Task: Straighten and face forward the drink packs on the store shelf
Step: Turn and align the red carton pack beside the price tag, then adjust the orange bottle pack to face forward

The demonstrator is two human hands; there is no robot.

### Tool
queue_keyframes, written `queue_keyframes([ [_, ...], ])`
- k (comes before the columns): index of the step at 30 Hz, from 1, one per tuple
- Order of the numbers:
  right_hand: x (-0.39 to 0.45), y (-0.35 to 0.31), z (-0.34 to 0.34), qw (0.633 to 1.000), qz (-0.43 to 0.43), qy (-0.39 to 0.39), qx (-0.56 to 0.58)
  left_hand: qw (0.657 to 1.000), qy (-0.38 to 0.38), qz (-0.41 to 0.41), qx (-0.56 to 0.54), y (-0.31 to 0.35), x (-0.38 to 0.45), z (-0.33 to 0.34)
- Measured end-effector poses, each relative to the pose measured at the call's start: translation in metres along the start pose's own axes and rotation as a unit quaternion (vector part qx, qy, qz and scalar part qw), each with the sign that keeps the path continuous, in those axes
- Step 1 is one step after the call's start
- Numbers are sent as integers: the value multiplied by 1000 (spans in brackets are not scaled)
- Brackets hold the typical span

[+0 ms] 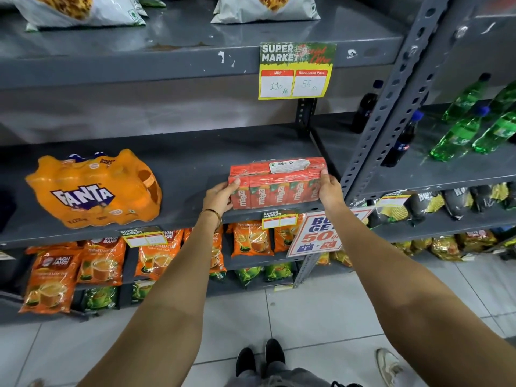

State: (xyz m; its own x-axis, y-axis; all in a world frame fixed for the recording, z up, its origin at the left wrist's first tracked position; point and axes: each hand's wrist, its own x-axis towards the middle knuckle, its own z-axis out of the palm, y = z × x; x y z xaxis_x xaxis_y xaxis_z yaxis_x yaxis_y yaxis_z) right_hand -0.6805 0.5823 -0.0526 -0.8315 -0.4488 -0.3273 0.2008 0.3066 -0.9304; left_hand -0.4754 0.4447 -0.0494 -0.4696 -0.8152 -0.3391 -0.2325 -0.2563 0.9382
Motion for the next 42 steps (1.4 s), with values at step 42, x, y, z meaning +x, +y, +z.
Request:
queue_keyframes([
  [42,-193,-55,358,985,-51,-138,-86,995,95,0,40,39,7,-359],
])
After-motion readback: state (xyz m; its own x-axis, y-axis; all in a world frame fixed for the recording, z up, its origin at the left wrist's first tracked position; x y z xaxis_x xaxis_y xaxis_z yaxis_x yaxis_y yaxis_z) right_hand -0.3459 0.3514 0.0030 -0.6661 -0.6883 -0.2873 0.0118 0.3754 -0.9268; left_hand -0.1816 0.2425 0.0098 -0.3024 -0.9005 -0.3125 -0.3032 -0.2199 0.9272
